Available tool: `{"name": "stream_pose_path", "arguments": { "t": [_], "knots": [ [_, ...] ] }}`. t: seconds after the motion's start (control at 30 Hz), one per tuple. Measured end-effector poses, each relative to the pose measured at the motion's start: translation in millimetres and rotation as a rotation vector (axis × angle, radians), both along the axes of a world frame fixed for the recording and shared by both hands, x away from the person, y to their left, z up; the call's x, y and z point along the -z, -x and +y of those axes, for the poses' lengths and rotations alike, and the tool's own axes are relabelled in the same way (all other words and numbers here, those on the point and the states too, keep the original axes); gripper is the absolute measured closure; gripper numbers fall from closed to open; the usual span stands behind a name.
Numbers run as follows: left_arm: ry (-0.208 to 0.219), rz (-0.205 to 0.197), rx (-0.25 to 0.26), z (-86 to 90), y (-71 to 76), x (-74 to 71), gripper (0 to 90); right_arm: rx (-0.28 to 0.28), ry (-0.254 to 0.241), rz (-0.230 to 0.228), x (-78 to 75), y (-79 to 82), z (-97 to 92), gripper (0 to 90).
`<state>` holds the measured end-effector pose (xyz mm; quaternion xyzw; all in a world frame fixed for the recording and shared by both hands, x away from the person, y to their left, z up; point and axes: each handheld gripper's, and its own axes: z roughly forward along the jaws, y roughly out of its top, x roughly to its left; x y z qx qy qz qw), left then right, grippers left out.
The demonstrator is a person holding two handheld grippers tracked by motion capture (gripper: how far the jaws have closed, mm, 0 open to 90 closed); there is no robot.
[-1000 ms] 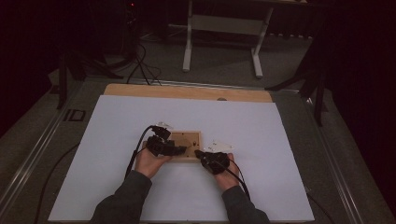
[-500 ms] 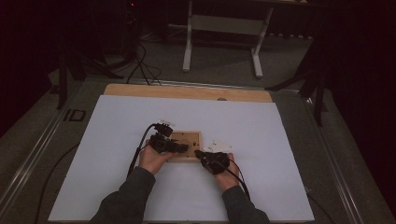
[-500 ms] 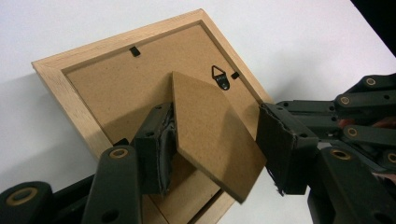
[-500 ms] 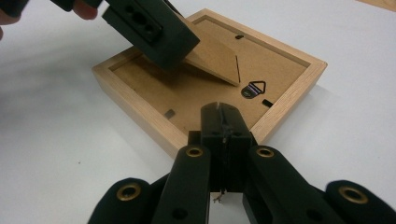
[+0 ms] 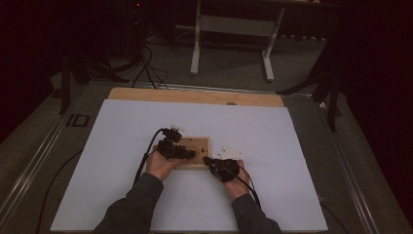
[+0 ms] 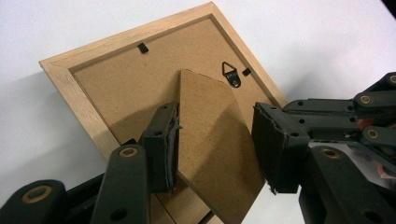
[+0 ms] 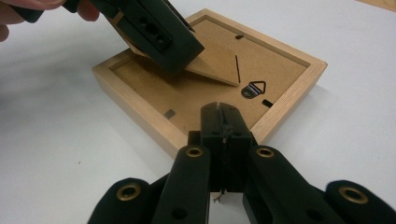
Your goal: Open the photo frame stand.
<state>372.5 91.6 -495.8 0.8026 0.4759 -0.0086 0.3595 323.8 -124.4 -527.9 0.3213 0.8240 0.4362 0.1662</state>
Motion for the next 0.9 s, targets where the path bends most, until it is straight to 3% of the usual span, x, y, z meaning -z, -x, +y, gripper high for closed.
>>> {"name": "stream_pose_path", "arguments": {
  "t": [0.23, 0.4, 0.9],
  "knots": [
    [-0.012, 0.008, 0.013, -2.4, -0.7, 1.2, 51.9, 0.001, -0.001, 0.002, -0.1, 0.0, 0.1, 89.3],
    [-0.046, -0.007, 0.020, -4.3, 0.6, 1.1, 52.9, 0.000, 0.001, 0.001, -0.2, -0.1, 0.0, 89.3],
    [-0.116, -0.087, 0.043, -11.3, 9.9, -3.2, 53.3, 0.015, 0.007, 0.006, -8.6, -1.0, -7.0, 78.4]
  ]
}}
